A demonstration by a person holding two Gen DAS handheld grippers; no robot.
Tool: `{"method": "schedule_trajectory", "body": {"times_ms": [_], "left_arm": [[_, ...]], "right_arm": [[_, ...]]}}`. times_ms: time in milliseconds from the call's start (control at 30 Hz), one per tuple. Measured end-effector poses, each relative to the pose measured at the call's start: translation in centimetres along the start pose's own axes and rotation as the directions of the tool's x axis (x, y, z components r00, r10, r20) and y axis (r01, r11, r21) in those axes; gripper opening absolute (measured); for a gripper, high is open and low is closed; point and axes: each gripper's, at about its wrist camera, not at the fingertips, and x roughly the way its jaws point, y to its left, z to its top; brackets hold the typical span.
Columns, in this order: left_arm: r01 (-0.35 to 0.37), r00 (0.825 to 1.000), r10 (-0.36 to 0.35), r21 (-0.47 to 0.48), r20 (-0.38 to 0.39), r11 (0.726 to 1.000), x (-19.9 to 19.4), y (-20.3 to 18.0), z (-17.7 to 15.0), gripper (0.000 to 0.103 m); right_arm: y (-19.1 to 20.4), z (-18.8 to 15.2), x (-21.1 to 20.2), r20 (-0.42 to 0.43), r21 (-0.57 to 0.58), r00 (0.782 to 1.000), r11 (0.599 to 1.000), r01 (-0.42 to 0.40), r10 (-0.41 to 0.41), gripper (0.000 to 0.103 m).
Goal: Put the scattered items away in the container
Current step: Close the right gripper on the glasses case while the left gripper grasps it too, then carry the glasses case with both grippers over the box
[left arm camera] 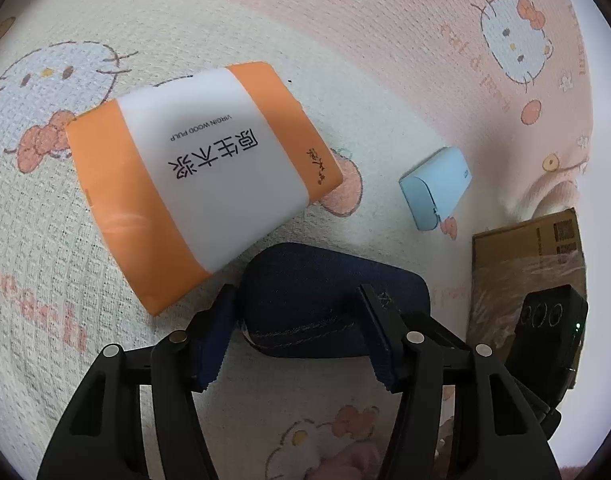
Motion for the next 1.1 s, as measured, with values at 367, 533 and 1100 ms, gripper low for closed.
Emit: {"method": "schedule_trajectory", "body": {"times_ms": [367, 533, 1100], "left_arm": [[0.086, 0.977, -0.091, 0.036, 0.191, 0.996, -8.1, -3.9, 1.9, 0.059], [0.108, 0.948, -0.138, 0.116, 0.288, 0.987, -12.7, -7.3, 2.7, 0.059], [0.169, 0.942, -0.245, 0.307, 0.229, 0.937, -13.1, -18.0, 0.3, 0.059]], "right_arm": [[4.8, 4.0, -5.9, 0.079, -0.145, 0.995, 0.988, -0.049, 0.061, 0.061], [8.2, 5.5, -10.6, 0.173, -0.236, 0.981, 0.971, -0.047, 0.089, 0.061], [5.0, 4.1, -22.5, 0.306, -0.23, 0.951, 0.973, 0.021, 0.051, 0.061]]}}
